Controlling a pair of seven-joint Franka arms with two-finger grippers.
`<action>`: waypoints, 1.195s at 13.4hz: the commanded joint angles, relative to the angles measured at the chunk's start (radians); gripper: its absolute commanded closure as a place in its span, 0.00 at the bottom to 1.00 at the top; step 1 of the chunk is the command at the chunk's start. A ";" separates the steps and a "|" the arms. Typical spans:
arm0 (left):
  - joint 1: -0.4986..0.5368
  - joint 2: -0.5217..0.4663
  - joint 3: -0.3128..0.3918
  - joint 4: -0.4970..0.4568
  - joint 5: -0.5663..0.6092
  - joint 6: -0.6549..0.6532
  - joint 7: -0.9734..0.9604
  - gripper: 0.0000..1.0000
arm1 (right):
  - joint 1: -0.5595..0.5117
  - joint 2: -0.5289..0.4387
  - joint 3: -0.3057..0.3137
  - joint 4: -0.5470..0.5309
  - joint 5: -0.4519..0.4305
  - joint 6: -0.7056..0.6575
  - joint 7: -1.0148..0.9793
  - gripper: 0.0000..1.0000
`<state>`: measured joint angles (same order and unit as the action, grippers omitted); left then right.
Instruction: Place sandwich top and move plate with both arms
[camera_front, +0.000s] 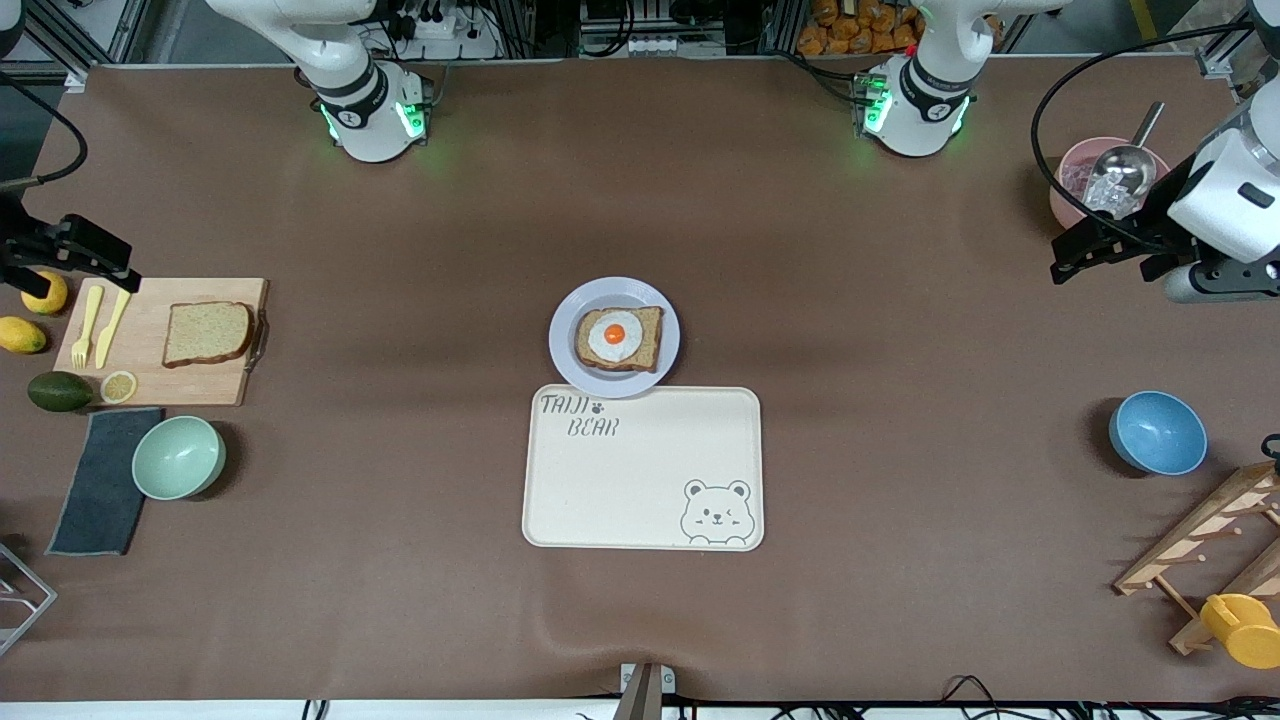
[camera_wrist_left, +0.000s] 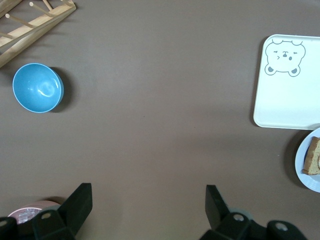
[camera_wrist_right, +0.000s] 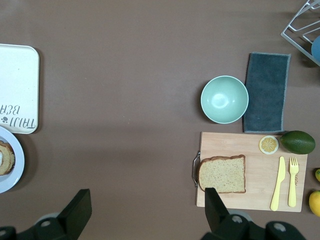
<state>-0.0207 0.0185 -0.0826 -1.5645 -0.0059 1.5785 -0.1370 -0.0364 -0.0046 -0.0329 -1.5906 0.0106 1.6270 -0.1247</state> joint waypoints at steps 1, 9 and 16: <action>0.008 0.017 0.001 0.020 -0.020 -0.002 0.017 0.00 | -0.013 0.002 0.004 0.000 -0.003 -0.006 -0.001 0.00; 0.005 0.038 0.000 0.001 -0.028 0.002 0.010 0.00 | -0.088 0.048 0.002 -0.017 0.005 -0.010 -0.001 0.00; -0.008 0.047 -0.002 0.003 -0.026 0.021 0.005 0.00 | -0.247 0.075 0.002 -0.184 0.115 0.112 -0.217 0.00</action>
<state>-0.0227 0.0737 -0.0834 -1.5743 -0.0141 1.5857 -0.1370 -0.2194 0.0747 -0.0427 -1.6802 0.0710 1.6592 -0.2700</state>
